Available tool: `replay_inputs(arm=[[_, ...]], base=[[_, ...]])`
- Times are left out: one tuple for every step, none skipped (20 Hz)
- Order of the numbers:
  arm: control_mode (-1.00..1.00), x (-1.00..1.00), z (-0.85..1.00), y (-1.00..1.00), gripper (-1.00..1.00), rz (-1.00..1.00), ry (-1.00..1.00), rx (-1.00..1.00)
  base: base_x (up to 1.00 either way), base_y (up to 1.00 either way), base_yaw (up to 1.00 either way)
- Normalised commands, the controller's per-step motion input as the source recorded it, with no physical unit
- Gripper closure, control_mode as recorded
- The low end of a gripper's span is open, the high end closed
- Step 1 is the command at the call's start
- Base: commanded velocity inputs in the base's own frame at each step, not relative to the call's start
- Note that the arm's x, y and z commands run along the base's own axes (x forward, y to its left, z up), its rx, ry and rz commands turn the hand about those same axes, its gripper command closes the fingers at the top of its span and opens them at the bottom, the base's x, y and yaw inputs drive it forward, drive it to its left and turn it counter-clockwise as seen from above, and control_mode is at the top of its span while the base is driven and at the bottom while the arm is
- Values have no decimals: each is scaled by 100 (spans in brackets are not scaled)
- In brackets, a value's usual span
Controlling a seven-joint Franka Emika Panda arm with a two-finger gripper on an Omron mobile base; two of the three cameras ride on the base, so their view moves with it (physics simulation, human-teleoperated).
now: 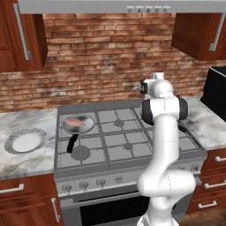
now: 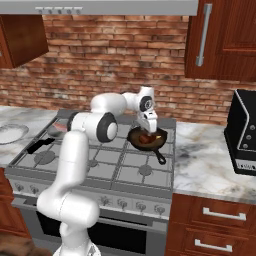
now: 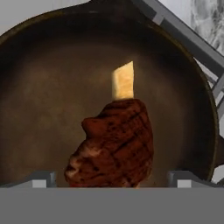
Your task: Place one of the steaks on the plate and the other in the bowl. Then place the bowl in the fridge.
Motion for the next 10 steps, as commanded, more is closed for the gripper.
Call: replay_inputs(arm=[[-100, 58, -36, -14, -100, 0, 0, 0], [-100, 51, -33, -15, -100, 0, 0, 0], [-100, 40, -30, -14, -100, 0, 0, 0], [-100, 23, -30, -6, -100, 0, 1, 0], [-100, 10, -31, -1, -100, 0, 7, 0], [-100, 6, -31, 0, -100, 0, 9, 0], [-100, 3, -33, 0, -100, 0, 12, 0], [-100, 0, -36, 0, -100, 0, 17, 0], [-100, 0, -32, 0, -100, 0, 19, 0], [-100, 0, -29, 0, -100, 0, 17, 0]], base=[[0, 0, 0], [0, 0, 0], [0, 0, 0], [0, 0, 0], [0, 0, 0], [0, 0, 0], [0, 0, 0], [0, 0, 0], [0, 0, 0], [0, 0, 0]])
